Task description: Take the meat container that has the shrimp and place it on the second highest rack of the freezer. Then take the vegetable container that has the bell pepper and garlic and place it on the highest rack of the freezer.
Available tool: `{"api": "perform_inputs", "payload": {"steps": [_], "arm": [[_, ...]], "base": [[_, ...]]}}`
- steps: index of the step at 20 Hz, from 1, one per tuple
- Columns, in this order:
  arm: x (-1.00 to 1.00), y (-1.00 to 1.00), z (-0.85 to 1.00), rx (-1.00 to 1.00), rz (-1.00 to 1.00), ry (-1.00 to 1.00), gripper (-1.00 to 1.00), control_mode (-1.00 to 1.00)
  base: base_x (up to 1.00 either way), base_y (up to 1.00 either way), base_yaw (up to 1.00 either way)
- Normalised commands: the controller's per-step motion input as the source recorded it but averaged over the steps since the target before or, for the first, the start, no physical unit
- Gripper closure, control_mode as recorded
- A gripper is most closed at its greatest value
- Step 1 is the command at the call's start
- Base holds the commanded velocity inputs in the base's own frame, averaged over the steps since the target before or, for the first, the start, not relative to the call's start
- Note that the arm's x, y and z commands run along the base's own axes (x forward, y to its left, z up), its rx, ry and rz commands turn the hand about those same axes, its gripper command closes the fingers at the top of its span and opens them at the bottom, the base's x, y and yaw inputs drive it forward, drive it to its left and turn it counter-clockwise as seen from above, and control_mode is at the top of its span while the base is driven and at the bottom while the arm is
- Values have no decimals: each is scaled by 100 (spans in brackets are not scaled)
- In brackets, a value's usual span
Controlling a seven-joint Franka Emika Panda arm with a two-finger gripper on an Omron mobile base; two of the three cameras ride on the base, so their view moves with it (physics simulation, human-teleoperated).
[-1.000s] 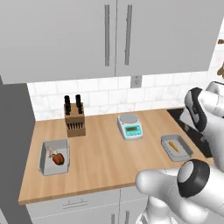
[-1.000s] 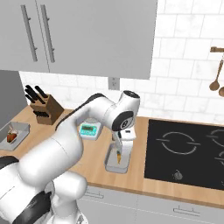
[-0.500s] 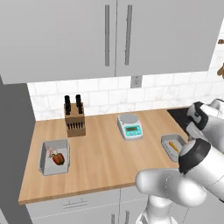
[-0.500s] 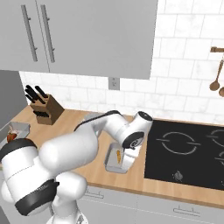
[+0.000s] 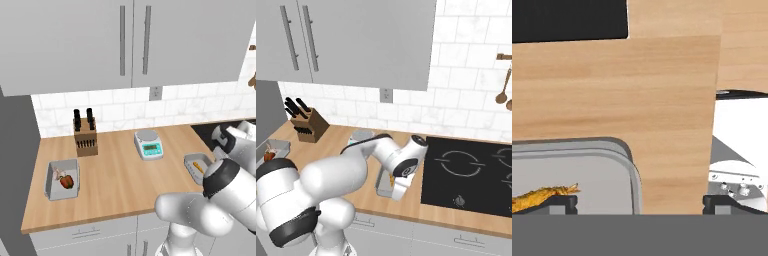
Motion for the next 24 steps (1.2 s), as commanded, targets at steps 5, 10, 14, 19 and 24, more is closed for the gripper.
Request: {"api": "perform_inputs", "payload": {"steps": [5, 10, 14, 19, 24], "arm": [[-9, 9, -11, -2, 18, 1, -100, -100], [0, 6, -2, 0, 18, 0, -100, -100], [0, 4, -2, 0, 12, 0, -100, -100], [10, 0, -9, 0, 1, 1, -100, -100], [36, 0, -30, 0, -5, 4, -100, -100]], "base": [[0, 0, 0], [0, 0, 0], [0, 0, 0], [0, 0, 0], [0, 0, 0]]}}
